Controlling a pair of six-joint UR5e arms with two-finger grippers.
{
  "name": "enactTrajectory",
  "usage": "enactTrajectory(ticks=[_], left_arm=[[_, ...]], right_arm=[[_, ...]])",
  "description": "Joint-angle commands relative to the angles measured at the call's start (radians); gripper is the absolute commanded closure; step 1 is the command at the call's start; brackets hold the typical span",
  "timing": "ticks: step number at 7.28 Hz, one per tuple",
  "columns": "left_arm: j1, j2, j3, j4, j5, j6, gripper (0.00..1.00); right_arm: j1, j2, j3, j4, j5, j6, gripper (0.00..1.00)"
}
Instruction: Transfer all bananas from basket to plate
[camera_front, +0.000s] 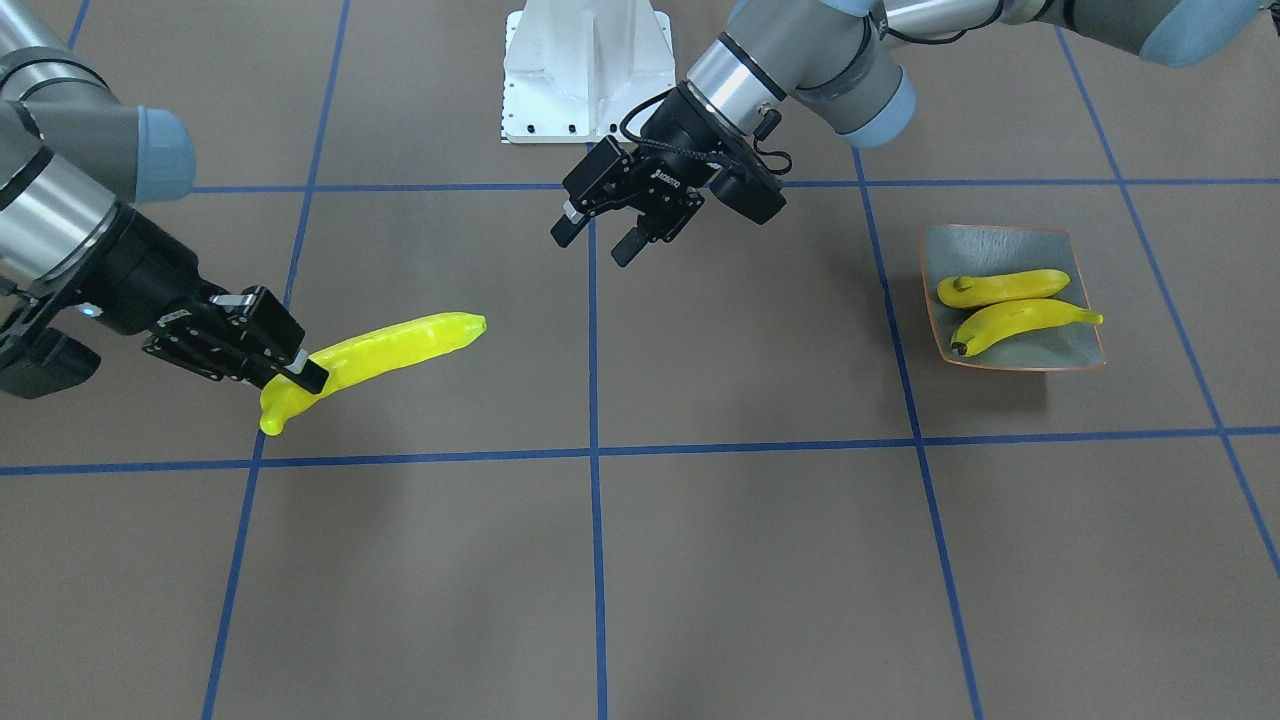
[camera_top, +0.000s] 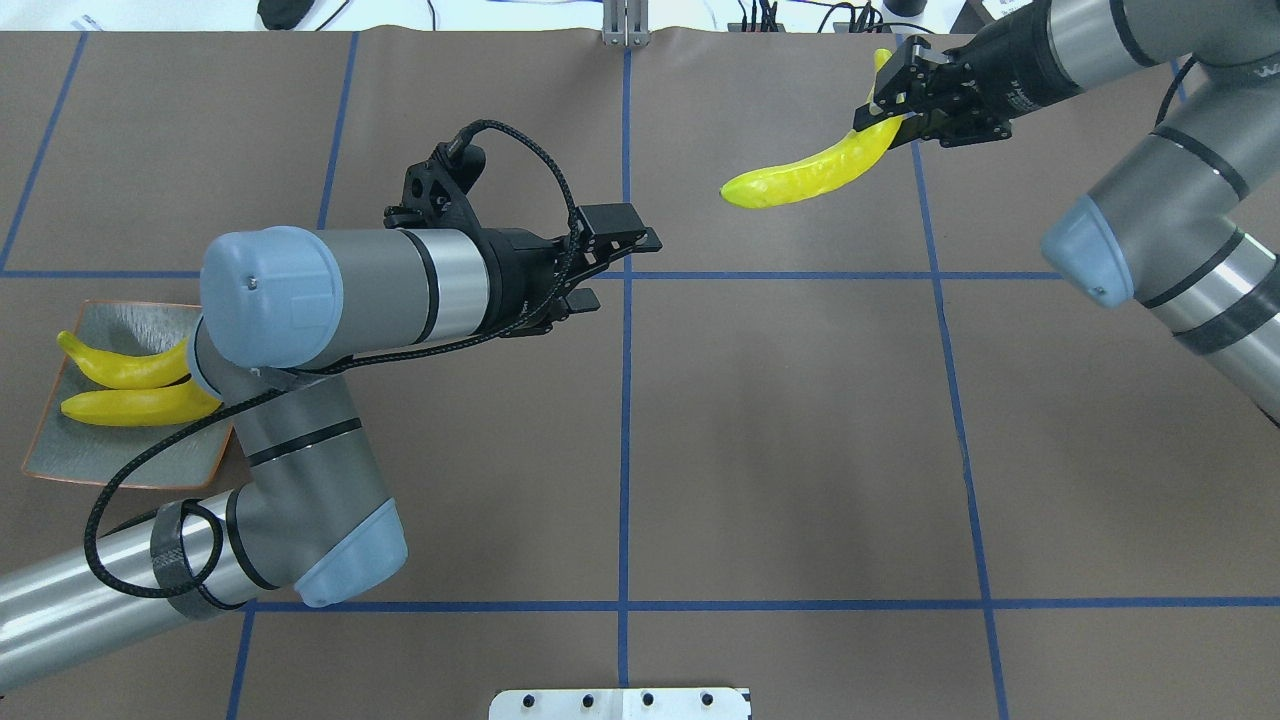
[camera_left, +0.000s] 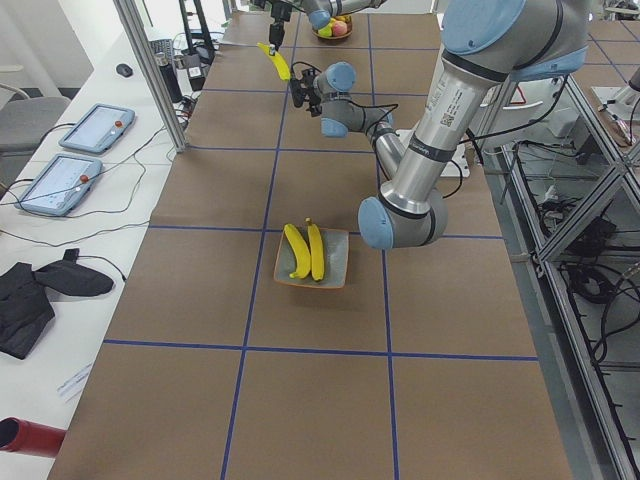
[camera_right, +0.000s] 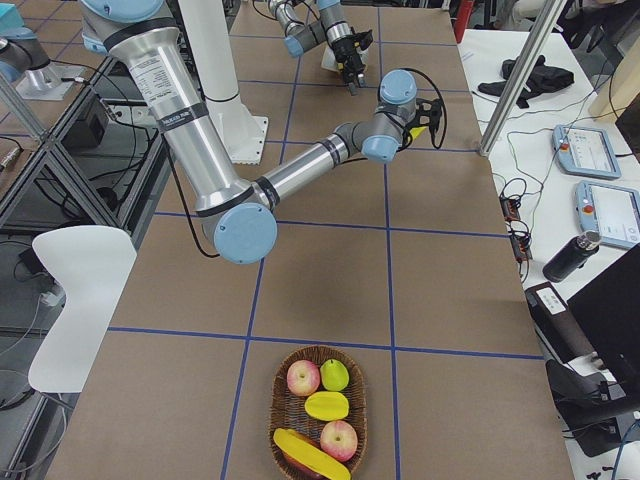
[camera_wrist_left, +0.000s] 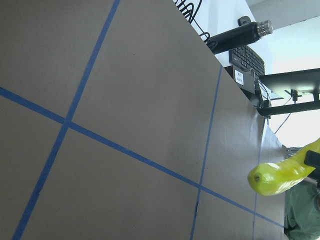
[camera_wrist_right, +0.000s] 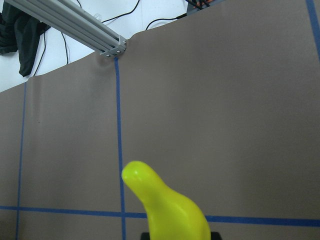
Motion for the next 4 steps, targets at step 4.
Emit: enactTrajectory(ticks=[4], left_arm=[[0.007, -0.001, 0.000, 0.010, 0.052, -0.218, 0.00]], right_arm=[[-0.099, -0.017, 0.102, -0.009, -0.339, 0.076, 1.00]])
